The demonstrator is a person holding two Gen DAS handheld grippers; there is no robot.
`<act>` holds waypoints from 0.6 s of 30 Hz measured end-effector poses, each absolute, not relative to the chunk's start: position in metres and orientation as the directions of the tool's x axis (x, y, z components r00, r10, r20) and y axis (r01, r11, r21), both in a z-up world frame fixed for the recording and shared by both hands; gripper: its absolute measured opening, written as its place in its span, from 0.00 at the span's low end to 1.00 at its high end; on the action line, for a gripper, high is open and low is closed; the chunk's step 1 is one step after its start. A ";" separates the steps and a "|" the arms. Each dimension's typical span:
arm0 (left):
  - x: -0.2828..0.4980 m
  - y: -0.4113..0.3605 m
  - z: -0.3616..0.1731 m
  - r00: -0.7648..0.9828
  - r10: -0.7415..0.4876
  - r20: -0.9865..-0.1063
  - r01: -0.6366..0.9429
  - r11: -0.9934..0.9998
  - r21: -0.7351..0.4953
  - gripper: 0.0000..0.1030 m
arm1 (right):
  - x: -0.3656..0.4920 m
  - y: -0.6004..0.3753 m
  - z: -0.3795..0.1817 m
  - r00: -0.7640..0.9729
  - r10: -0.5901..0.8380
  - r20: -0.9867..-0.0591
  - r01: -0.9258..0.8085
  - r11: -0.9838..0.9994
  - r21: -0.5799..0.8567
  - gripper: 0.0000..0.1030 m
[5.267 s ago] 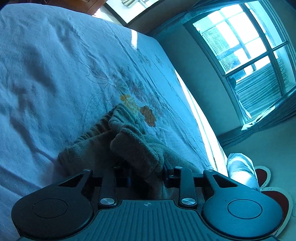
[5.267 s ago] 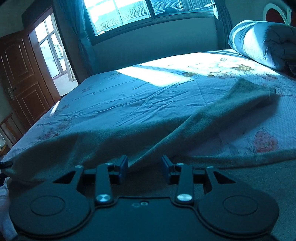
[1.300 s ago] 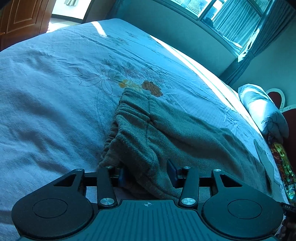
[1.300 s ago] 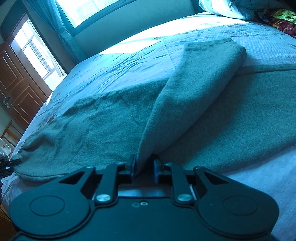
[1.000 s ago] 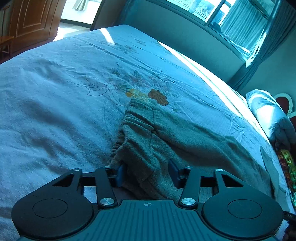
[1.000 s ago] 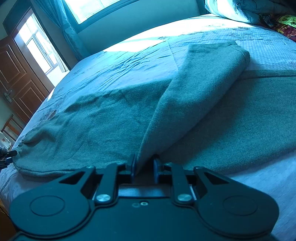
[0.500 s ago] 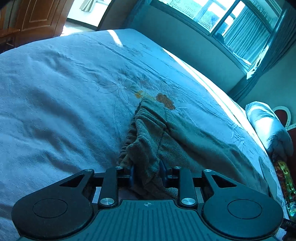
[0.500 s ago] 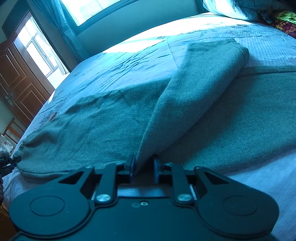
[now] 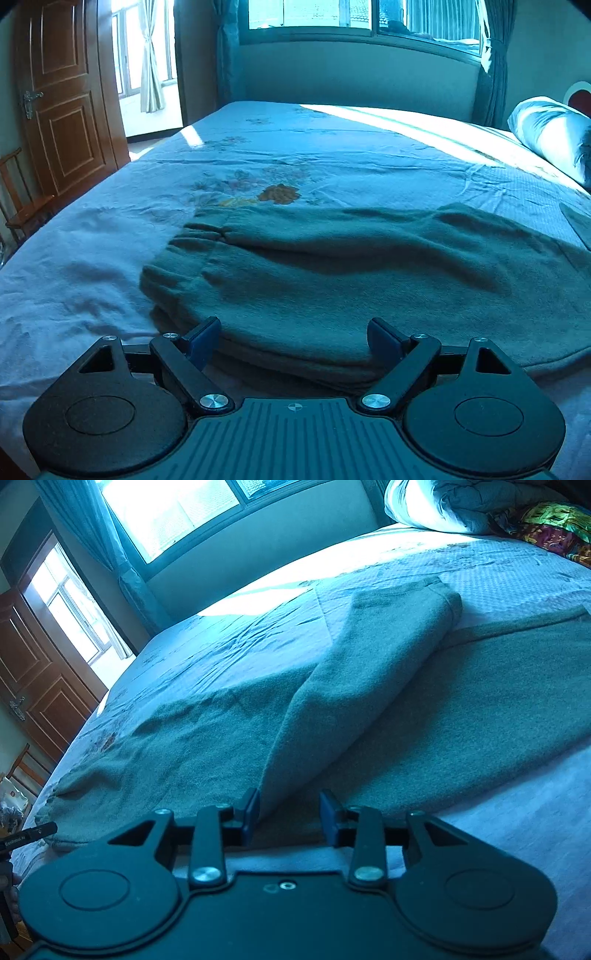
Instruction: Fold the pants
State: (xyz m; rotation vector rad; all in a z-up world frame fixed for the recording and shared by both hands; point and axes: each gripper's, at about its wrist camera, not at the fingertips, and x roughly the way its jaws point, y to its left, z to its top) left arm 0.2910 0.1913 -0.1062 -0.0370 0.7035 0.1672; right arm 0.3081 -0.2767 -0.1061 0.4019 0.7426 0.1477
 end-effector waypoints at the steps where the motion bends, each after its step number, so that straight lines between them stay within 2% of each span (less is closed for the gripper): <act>1: 0.291 0.183 -0.109 0.748 0.124 -0.652 -0.155 0.988 0.011 0.83 | 0.306 -0.281 -0.103 0.737 0.262 -0.623 0.014 0.916 0.402 0.28; 5: 0.286 0.165 -0.122 0.717 0.136 -0.684 -0.163 0.986 0.025 0.84 | 0.304 -0.288 -0.091 0.762 0.217 -0.610 0.012 0.938 0.348 0.28; 10: 0.286 0.185 -0.137 0.705 0.072 -0.706 -0.212 0.971 -0.113 0.92 | 0.332 -0.264 -0.074 0.795 0.160 -0.585 -0.032 0.974 0.223 0.28; 14: 0.285 0.180 -0.138 0.711 0.093 -0.697 -0.212 0.974 -0.085 0.92 | 0.373 -0.244 -0.074 0.782 0.099 -0.615 -0.019 0.991 0.135 0.28; 18: 0.284 0.174 -0.140 0.714 0.131 -0.688 -0.237 0.970 -0.061 0.92 | 0.393 -0.230 -0.085 0.757 -0.026 -0.653 0.014 1.000 -0.024 0.24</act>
